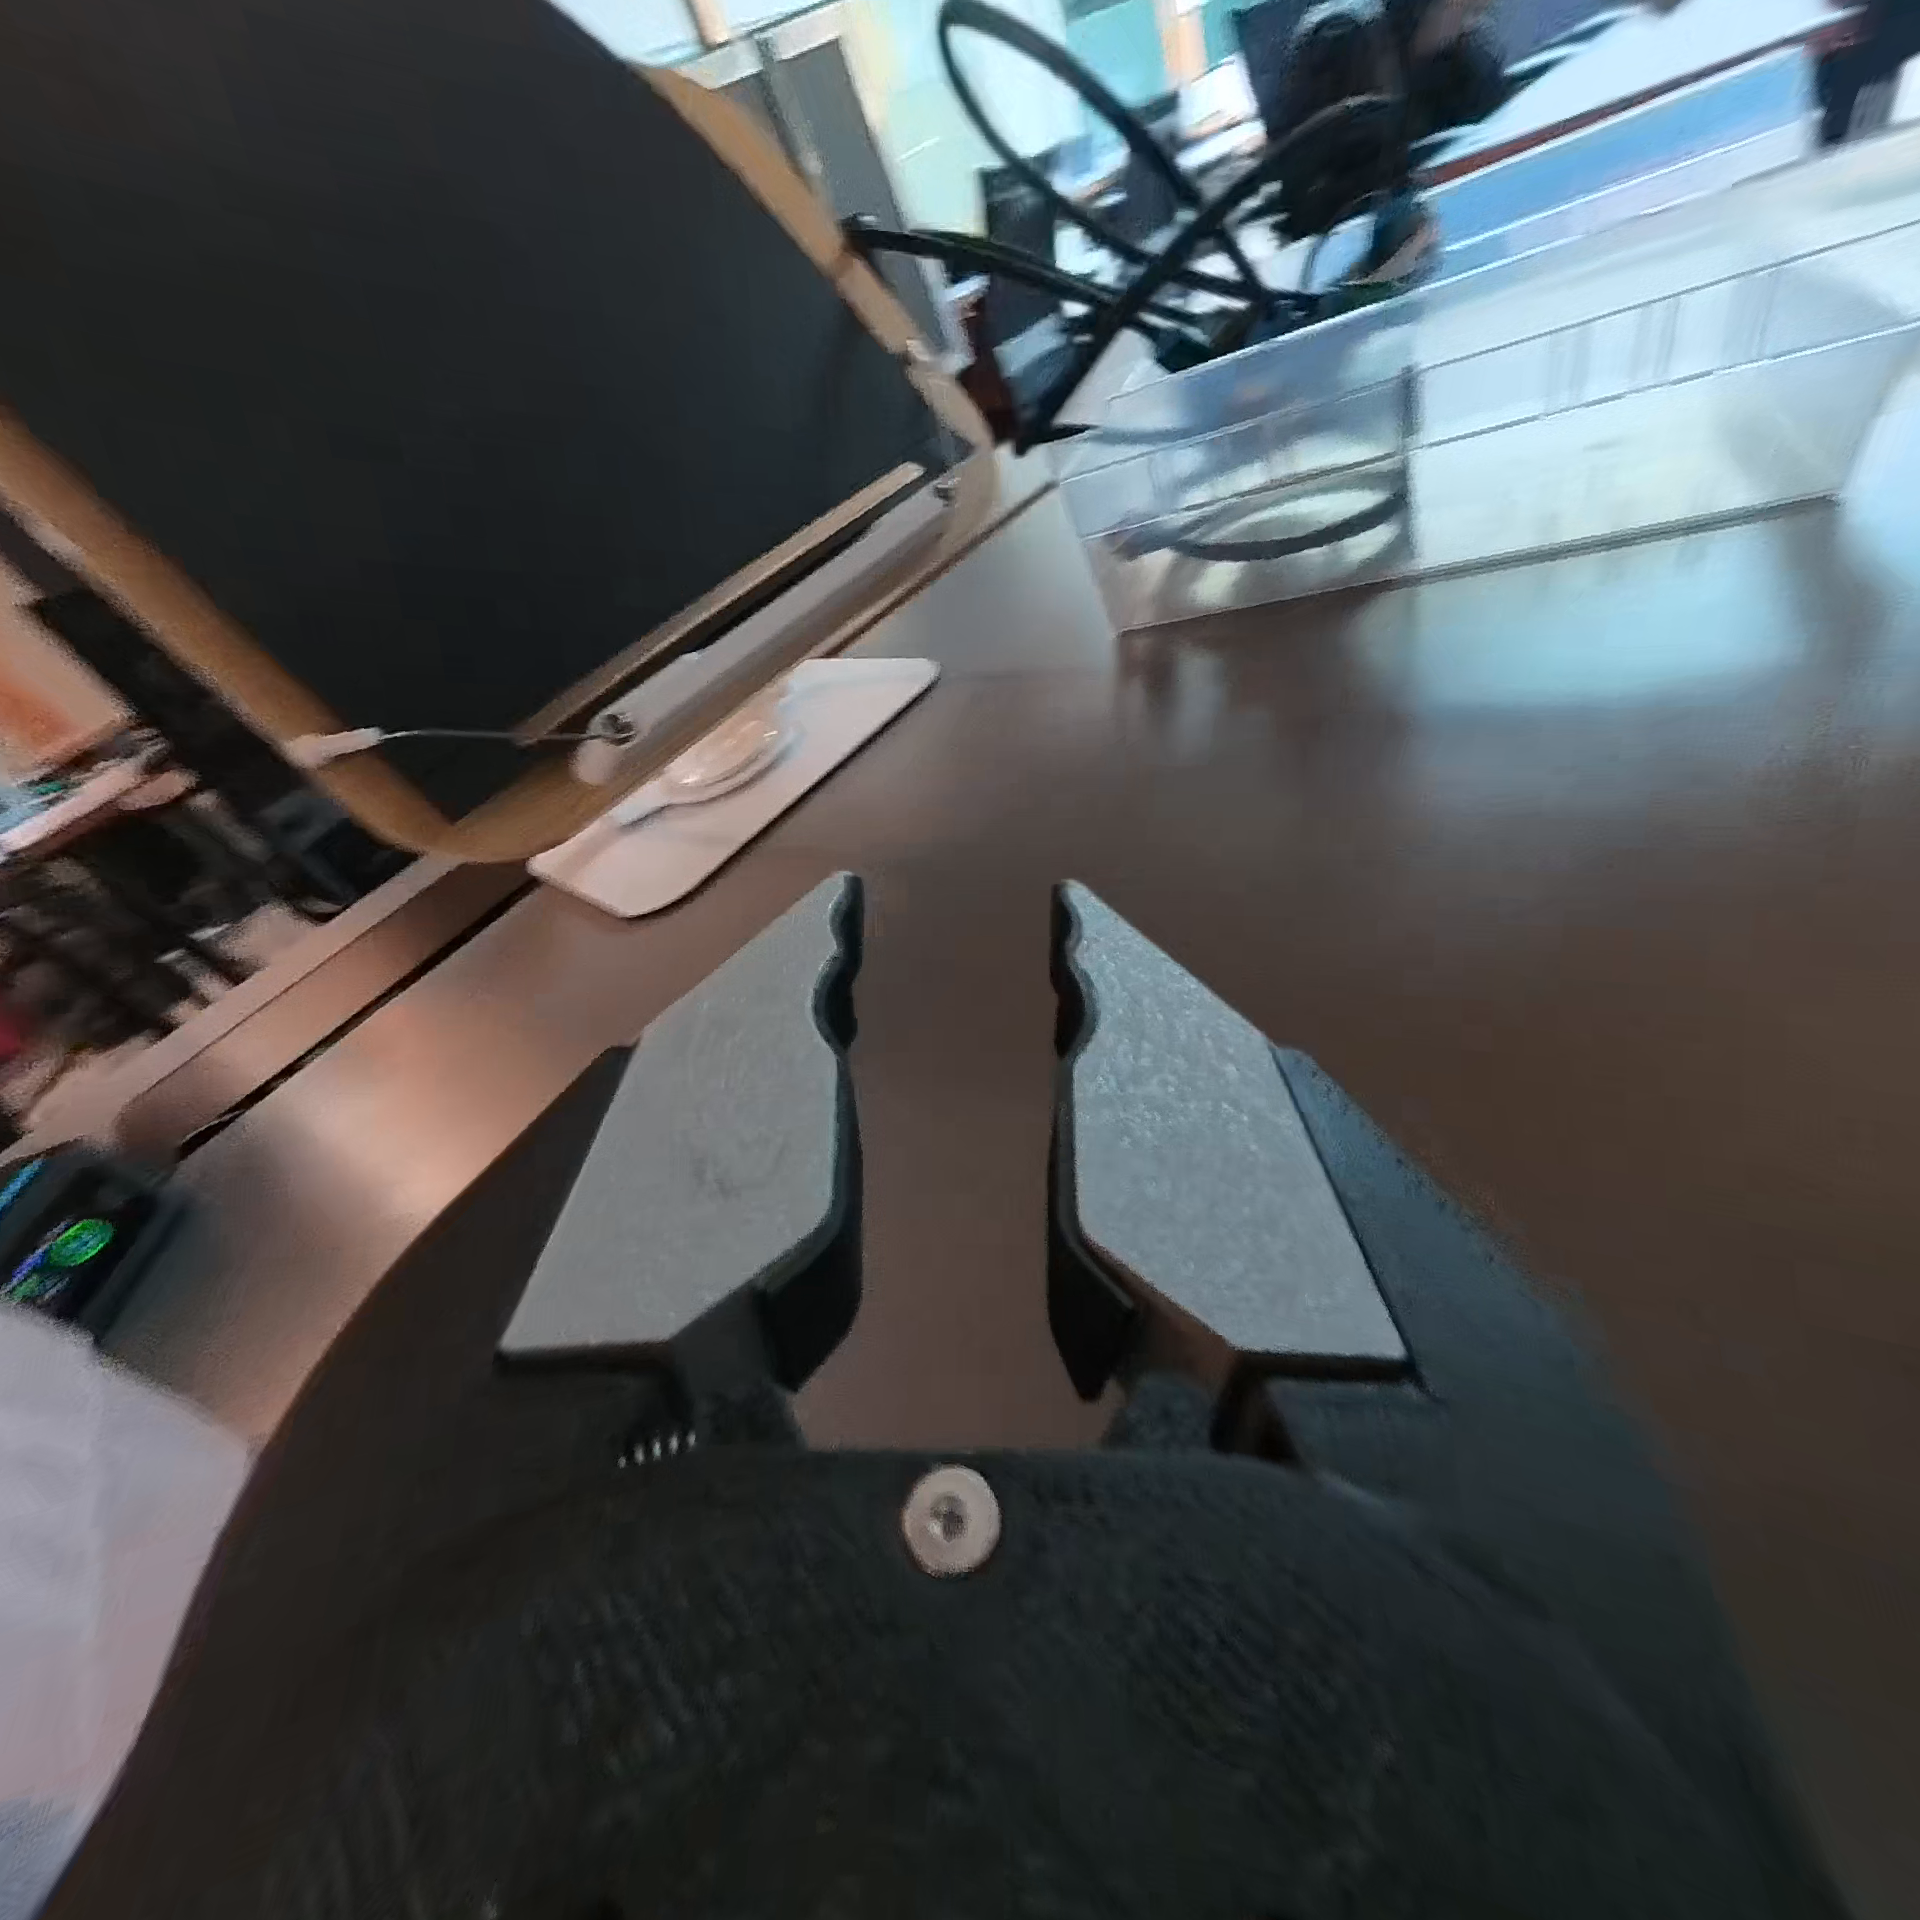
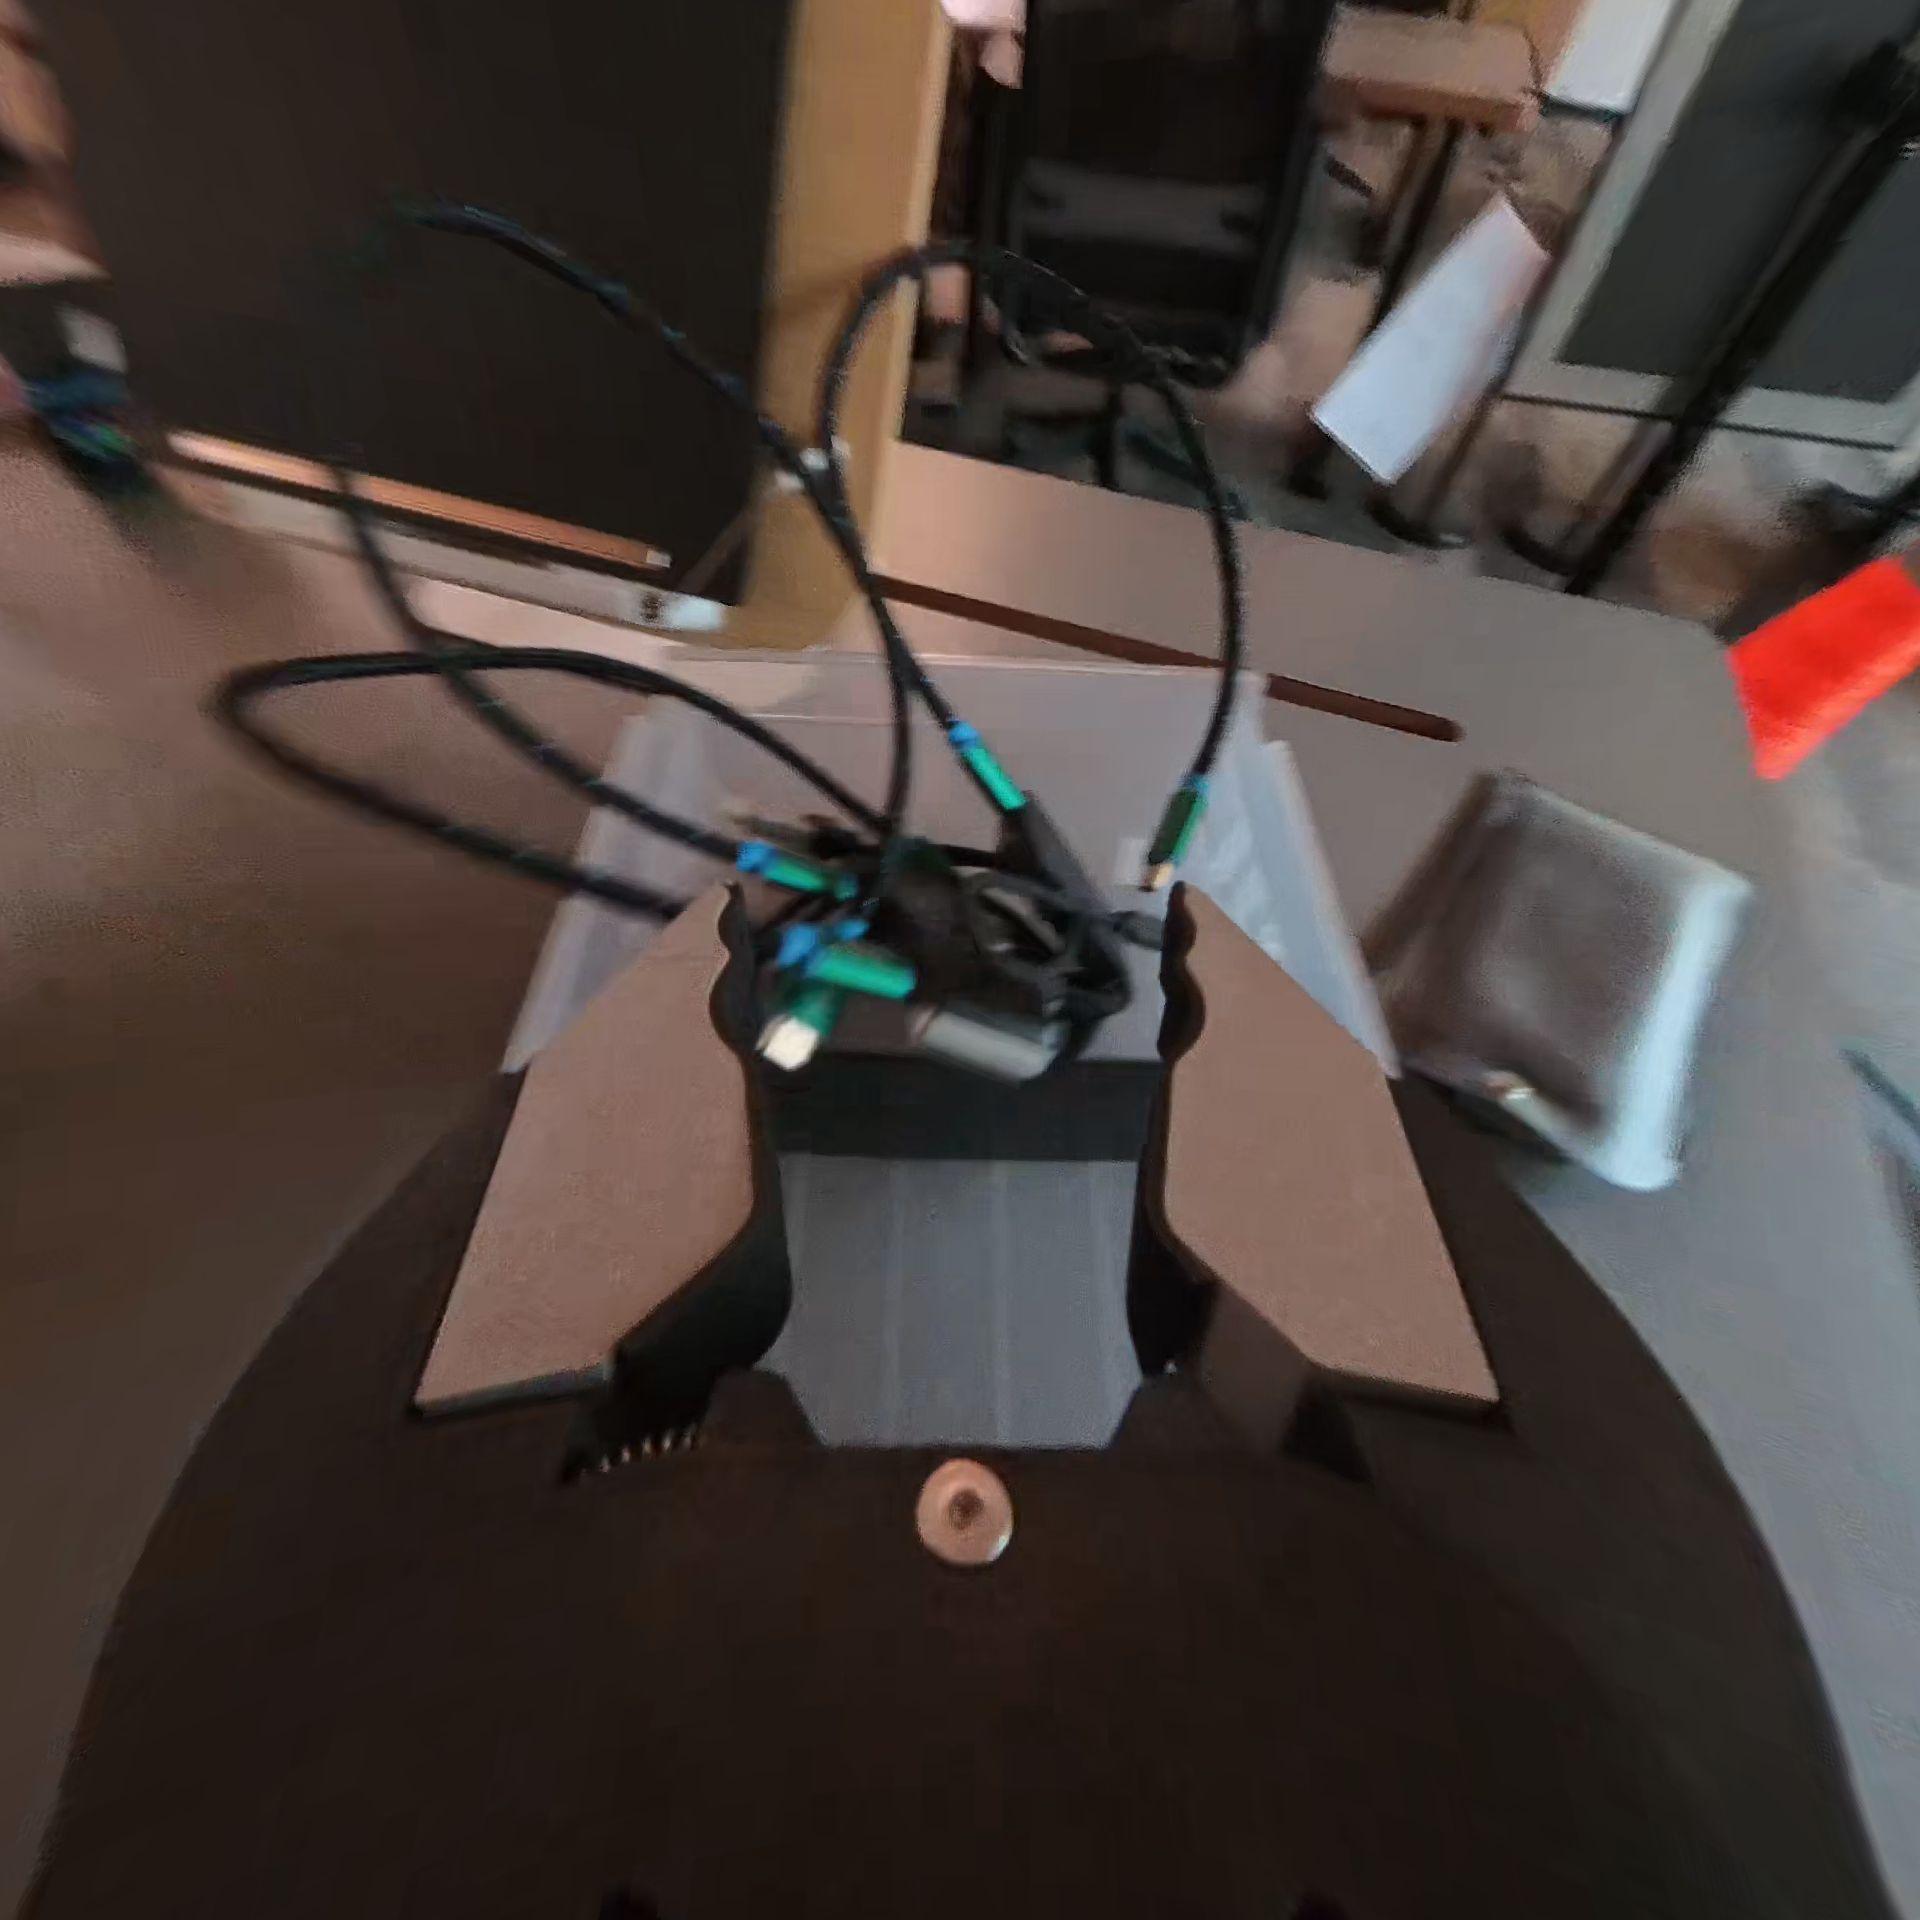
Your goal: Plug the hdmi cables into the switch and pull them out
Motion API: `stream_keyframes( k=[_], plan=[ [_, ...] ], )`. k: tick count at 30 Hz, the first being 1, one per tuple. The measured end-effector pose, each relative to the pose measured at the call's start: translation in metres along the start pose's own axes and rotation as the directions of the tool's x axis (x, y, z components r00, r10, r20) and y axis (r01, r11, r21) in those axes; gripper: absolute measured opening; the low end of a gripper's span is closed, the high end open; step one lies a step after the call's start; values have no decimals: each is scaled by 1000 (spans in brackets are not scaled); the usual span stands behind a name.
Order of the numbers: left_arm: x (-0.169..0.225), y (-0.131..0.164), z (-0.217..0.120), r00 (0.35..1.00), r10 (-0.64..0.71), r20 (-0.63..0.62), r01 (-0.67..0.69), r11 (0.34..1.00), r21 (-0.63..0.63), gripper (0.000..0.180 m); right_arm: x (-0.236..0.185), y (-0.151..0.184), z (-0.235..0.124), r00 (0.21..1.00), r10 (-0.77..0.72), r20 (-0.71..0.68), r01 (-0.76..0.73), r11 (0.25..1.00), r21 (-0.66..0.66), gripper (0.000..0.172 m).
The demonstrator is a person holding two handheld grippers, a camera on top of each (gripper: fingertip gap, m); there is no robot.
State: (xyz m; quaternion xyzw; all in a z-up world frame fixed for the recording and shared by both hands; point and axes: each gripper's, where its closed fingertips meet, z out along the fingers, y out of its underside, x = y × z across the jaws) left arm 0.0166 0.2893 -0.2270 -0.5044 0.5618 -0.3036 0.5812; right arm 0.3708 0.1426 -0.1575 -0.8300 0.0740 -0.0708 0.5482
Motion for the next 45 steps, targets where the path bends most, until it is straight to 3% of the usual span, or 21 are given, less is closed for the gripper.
stream_keyframes(
  k=[3,6,10,13,15,17,19,20,21,25,31,38,41,45],
  plan=[
    [11,-15,-28,998,-42,42,42,999,9,37,-43,18,-35,977,19,212,-35,997,68,78],
    [5,-26,-71,987,-64,148,71,997,-40,37,-83,45,-55,933,8,361,-26,999,45,82],
    [-38,-13,-140,922,-103,374,160,980,-123,46,-117,75,-63,922,-38,385,43,999,-3,89],
    [-66,24,-170,861,-83,503,224,948,-226,66,-135,87,-54,937,-93,336,108,994,-28,97],
    [-74,51,-173,845,-81,528,260,926,-274,68,-125,98,-38,964,-175,202,196,977,-85,97],
    [-85,77,-168,831,-41,554,263,908,-327,62,-118,112,-23,965,-232,124,250,955,-160,82],
    [-88,80,-157,842,8,539,199,925,-325,48,-118,125,-14,960,-257,111,276,936,-220,45],
    [-94,78,-160,816,39,577,190,925,-330,16,-107,123,-12,949,-314,22,311,925,-218,20],
    [-99,78,-164,801,61,596,188,919,-347,4,-102,123,-14,929,-369,-26,353,906,-234,4],
    [-93,67,-173,858,-11,514,177,945,-274,3,-126,130,-30,939,-343,-14,329,911,-248,2],
    [-101,48,-192,820,-6,573,152,967,-207,3,-176,134,-45,932,-359,40,358,903,-237,7],
    [-105,10,-213,796,-17,605,116,985,-125,2,-255,126,-35,923,-356,146,380,905,-193,16],
    [-101,-4,-216,795,-1,607,90,989,-117,2,-295,121,-25,908,-363,211,399,902,-166,20],
    [-97,-23,-219,793,7,609,61,994,-91,2,-378,115,-15,847,-357,393,421,902,-89,39]
  ],
)
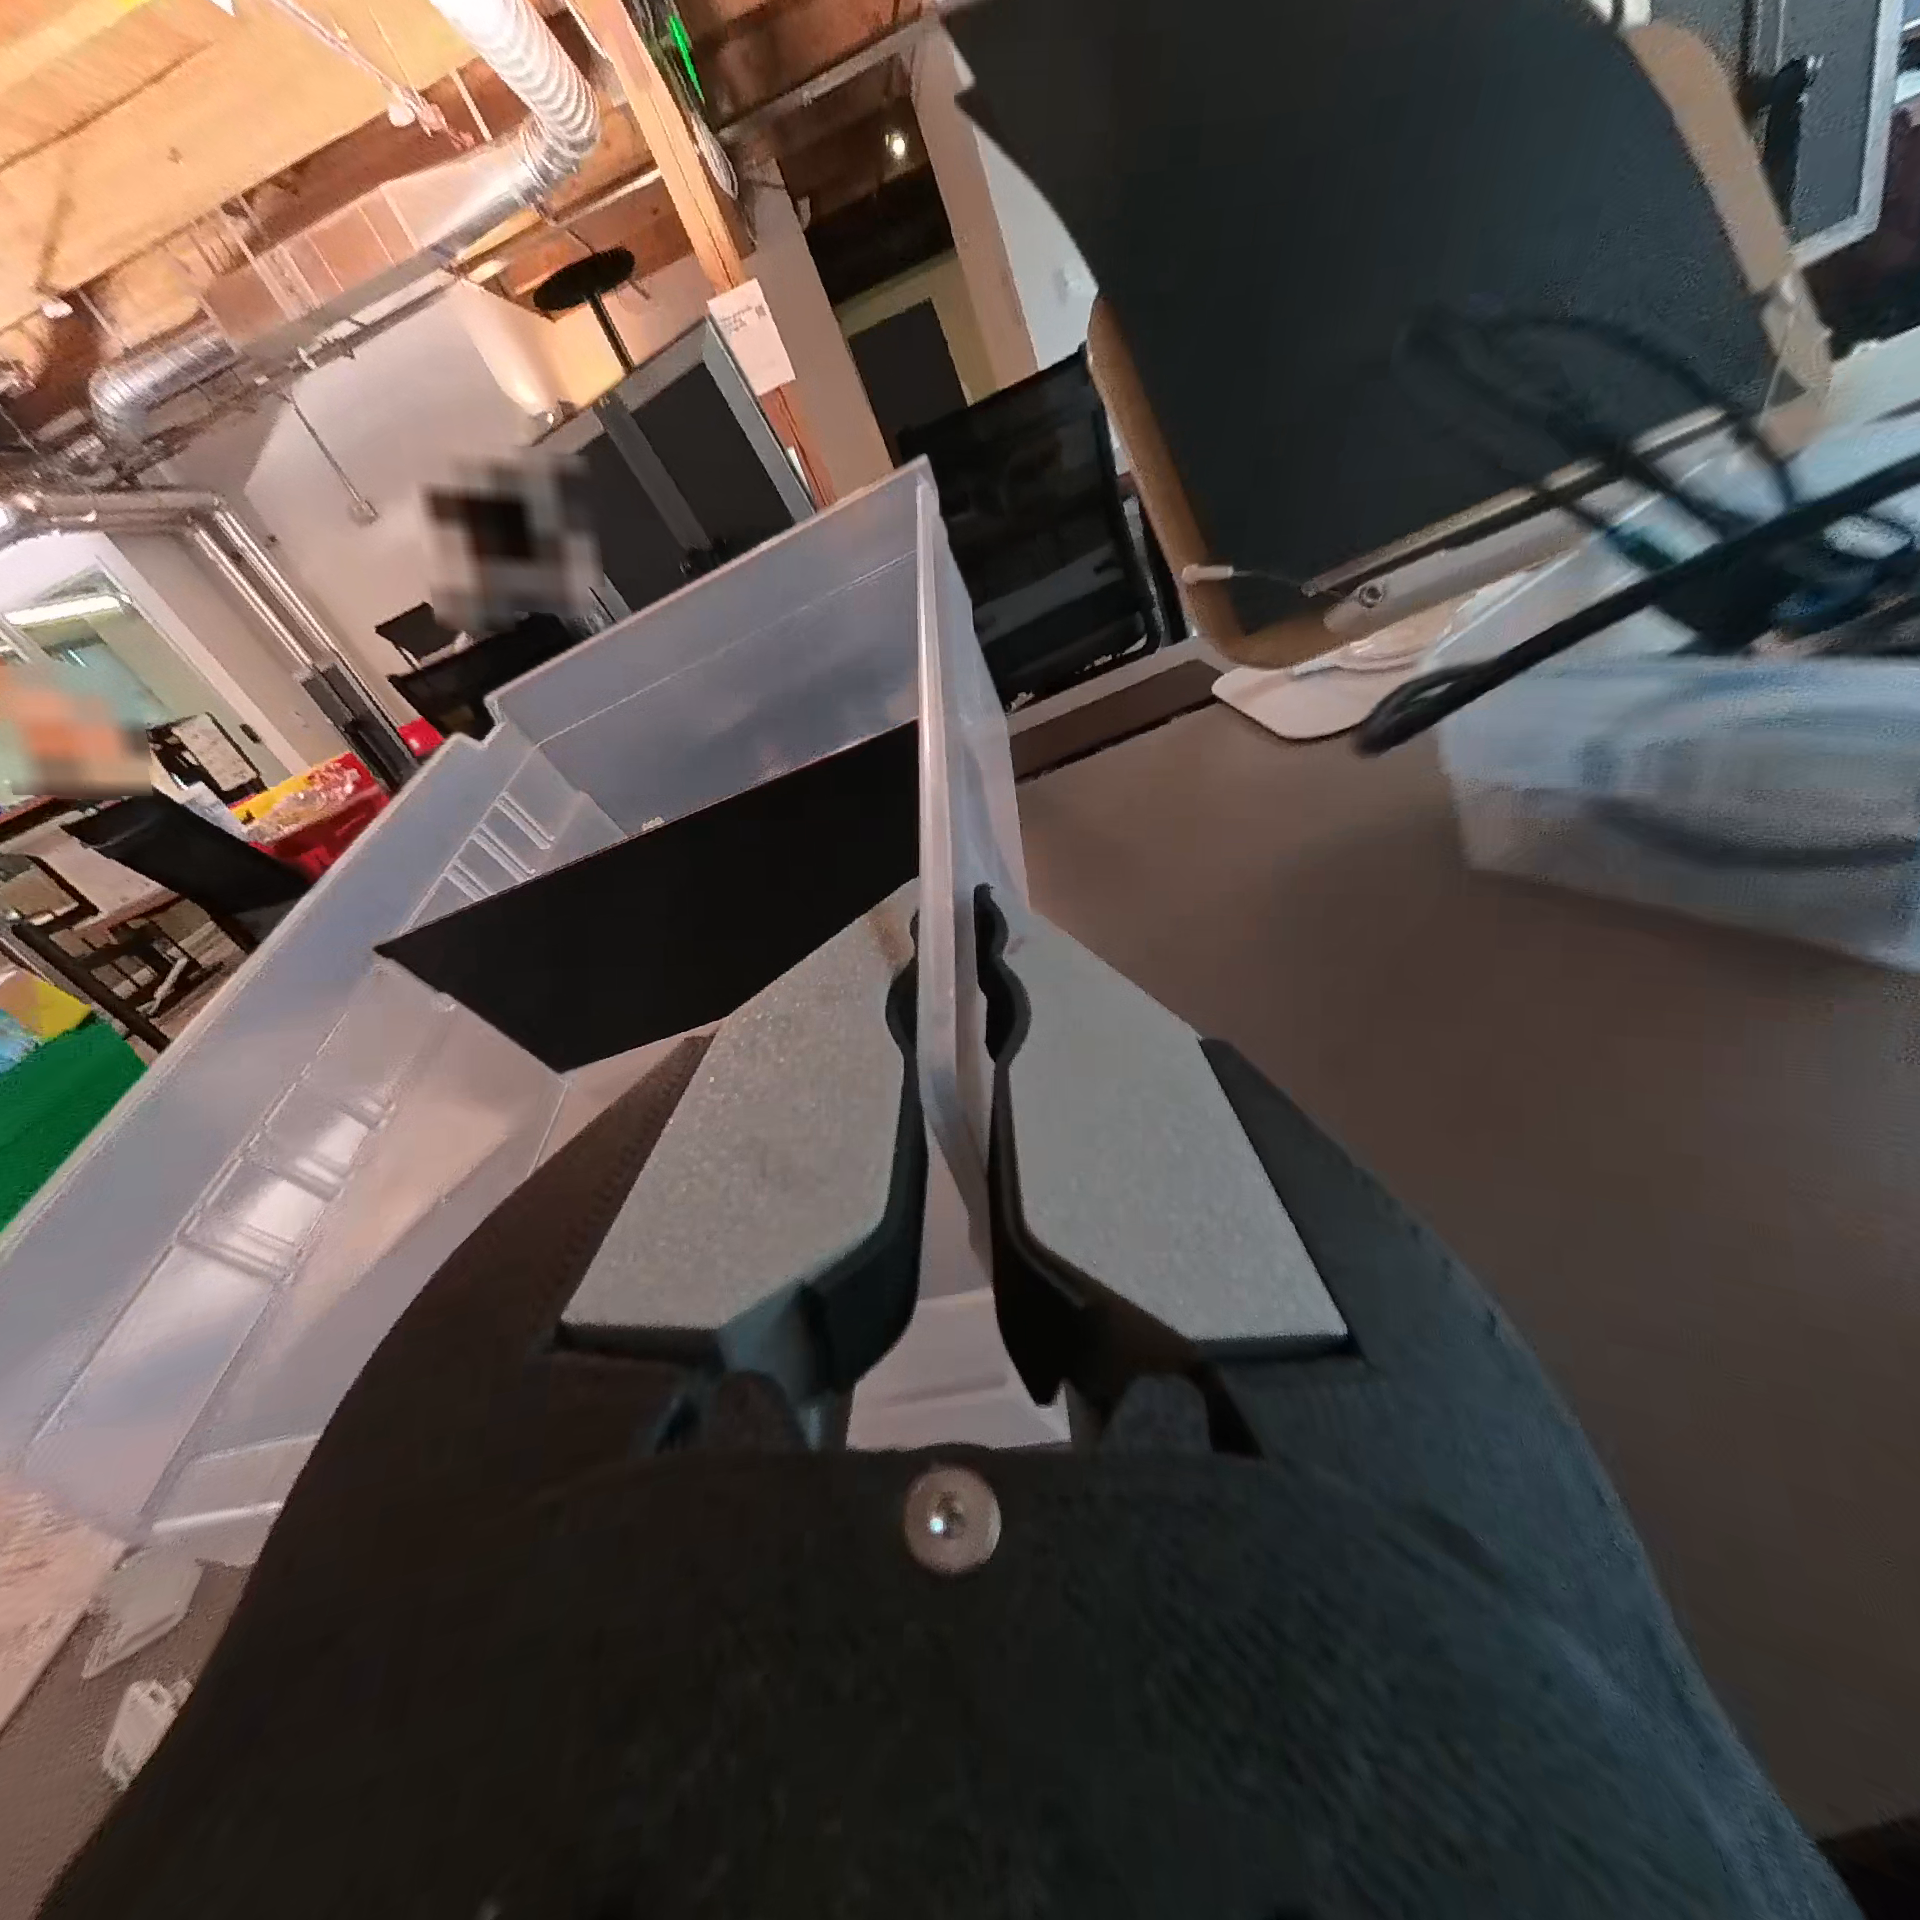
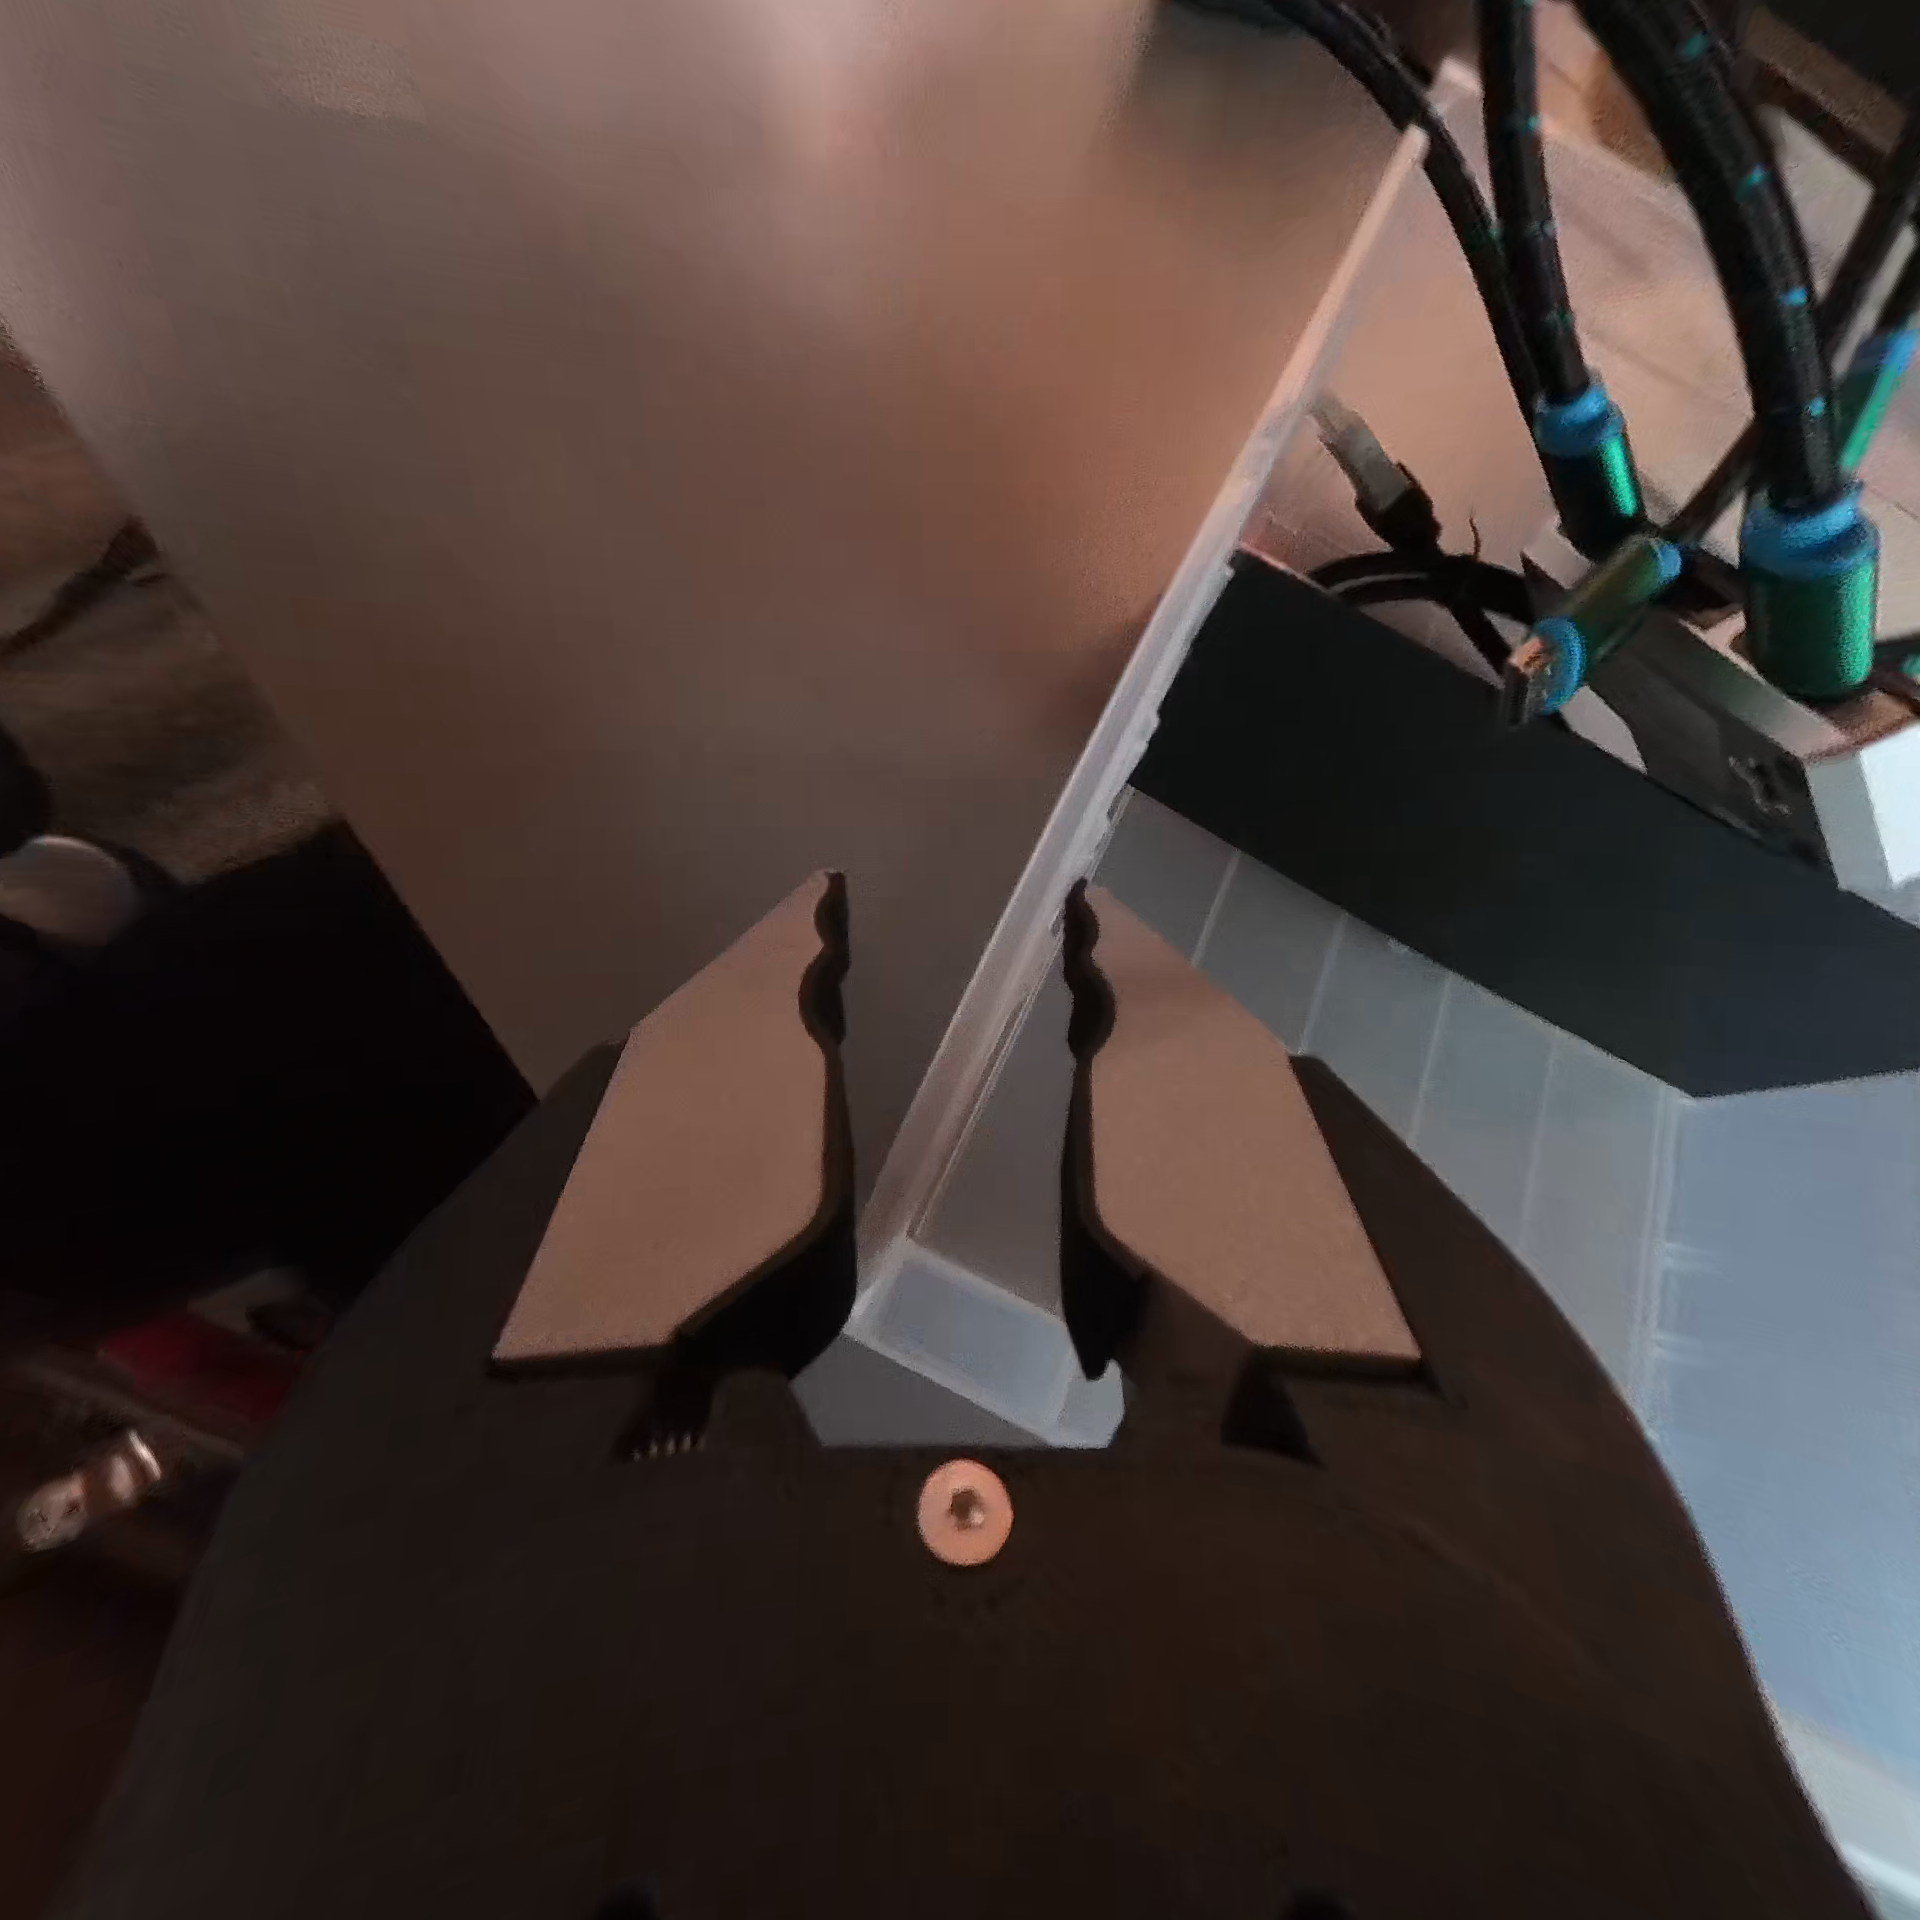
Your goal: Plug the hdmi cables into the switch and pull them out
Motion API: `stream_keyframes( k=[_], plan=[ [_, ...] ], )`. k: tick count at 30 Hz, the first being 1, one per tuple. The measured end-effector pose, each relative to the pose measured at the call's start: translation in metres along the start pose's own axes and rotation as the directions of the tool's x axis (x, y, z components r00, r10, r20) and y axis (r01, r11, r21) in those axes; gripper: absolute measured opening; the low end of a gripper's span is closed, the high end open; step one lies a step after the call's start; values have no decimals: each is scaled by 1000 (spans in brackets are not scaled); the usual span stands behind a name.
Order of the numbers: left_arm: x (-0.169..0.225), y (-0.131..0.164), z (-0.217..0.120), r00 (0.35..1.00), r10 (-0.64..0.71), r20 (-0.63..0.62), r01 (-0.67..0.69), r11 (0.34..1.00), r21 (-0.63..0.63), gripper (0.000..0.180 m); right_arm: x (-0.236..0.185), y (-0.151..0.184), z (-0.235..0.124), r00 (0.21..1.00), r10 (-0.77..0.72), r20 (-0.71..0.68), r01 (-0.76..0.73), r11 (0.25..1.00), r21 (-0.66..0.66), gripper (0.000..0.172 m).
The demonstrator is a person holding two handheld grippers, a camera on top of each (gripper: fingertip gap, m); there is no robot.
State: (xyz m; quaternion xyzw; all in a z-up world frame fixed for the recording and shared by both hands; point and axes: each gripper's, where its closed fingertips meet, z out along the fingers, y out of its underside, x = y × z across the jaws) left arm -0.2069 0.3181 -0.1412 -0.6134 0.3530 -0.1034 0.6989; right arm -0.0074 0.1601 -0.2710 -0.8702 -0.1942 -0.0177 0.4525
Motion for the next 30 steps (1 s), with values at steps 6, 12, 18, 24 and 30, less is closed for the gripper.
stream_keyframes(
  k=[6,12,18,24,30],
  plan=[
    [-9,-25,-13,999,8,42,-11,998,58,3,-91,-78,78,982,-134,136,120,987,105,63],
    [-54,-42,-39,978,29,208,-48,995,86,2,-156,-150,122,973,-182,145,158,974,161,62],
    [-87,-64,-81,954,36,298,-84,985,149,1,-180,-143,52,912,-278,301,209,948,241,68],
    [-28,-116,-102,999,32,43,-44,947,319,2,-108,-88,-15,889,-335,313,282,938,204,49],
    [91,-159,-91,938,61,-341,93,904,417,3,20,-73,-95,971,-179,158,149,972,184,47]
  ],
)
